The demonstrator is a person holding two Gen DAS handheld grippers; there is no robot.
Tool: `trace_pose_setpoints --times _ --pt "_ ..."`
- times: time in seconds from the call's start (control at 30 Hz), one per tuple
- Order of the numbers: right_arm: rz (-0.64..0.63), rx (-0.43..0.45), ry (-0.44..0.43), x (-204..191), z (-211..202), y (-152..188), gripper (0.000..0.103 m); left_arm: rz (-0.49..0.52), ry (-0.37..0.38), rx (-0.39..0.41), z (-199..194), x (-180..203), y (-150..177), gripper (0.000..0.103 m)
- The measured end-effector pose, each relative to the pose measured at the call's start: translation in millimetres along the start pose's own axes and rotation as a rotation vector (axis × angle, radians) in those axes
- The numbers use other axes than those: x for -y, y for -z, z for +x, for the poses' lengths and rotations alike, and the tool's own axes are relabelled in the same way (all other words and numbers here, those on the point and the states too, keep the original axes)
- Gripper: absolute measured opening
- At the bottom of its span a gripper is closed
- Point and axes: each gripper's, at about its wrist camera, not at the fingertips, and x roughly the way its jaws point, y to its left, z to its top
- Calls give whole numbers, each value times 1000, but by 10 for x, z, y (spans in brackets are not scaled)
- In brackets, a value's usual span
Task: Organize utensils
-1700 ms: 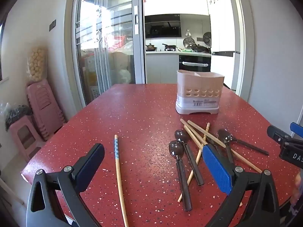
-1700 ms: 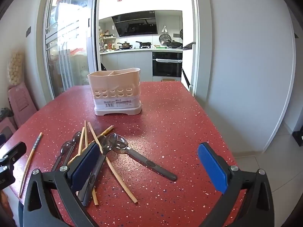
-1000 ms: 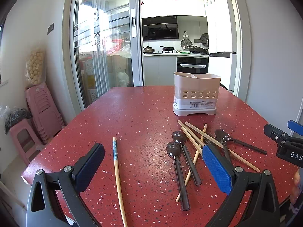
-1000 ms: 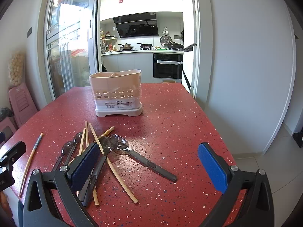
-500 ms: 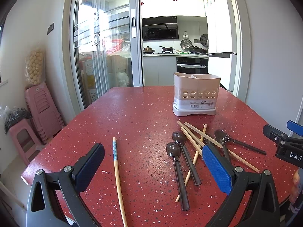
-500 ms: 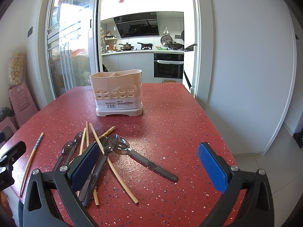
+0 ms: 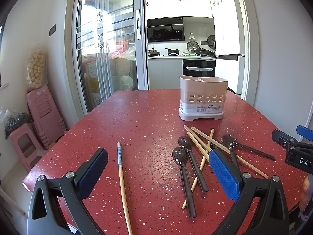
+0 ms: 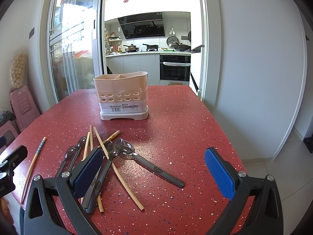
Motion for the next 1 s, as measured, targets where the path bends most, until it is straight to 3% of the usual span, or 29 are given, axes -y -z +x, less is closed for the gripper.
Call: trace_pose_setpoints --times 1.0 --pt "3 -6 -2 -3 -16 14 103 4 2 0 -14 5 11 103"
